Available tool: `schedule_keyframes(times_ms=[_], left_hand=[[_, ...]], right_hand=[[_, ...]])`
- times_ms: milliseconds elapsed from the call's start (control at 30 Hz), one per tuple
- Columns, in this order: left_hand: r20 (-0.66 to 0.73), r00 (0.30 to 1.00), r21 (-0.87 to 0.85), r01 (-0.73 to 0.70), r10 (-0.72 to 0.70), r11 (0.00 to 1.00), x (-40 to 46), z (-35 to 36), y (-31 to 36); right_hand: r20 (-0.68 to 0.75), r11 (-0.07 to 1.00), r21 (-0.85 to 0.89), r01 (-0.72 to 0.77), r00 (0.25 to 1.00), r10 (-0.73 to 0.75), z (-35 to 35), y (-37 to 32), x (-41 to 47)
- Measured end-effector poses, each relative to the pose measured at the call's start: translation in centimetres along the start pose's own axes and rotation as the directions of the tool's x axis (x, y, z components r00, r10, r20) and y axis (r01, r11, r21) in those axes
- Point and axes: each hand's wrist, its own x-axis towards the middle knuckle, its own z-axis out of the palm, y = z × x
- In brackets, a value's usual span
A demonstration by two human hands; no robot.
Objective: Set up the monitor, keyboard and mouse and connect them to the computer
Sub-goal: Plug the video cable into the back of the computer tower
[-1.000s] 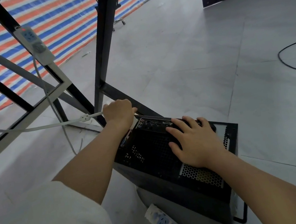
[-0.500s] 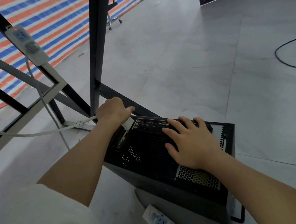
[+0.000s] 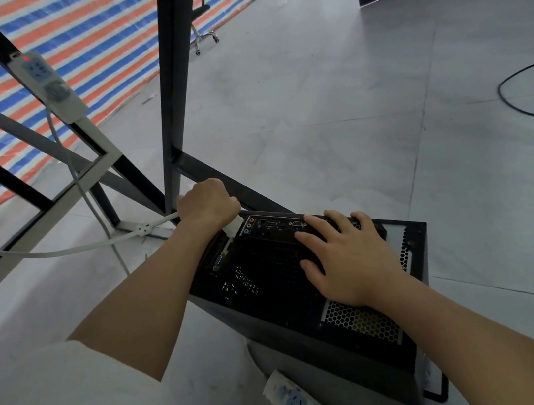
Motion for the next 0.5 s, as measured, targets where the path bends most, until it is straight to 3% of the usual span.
schedule_keyframes(times_ms=[133, 333, 500], left_hand=[[-0.038, 0.999, 0.142, 0.017, -0.012, 0.990, -0.31, 0.32, -0.07], [0.031, 0.999, 0.039, 0.024, -0.025, 0.999, 0.30, 0.20, -0.07], [-0.046, 0.999, 0.162, -0.018, 0.026, 0.987, -0.14, 0.49, -0.16]], right_hand=[[-0.013, 1.000, -0.017, 0.004, 1.000, -0.004, 0.02, -0.10, 0.03], [-0.001, 1.000, 0.004, 0.000, 1.000, 0.000, -0.05, -0.05, 0.04], [-0.013, 1.000, -0.005, 0.014, 1.000, -0.014, 0.13, 0.01, 0.09]])
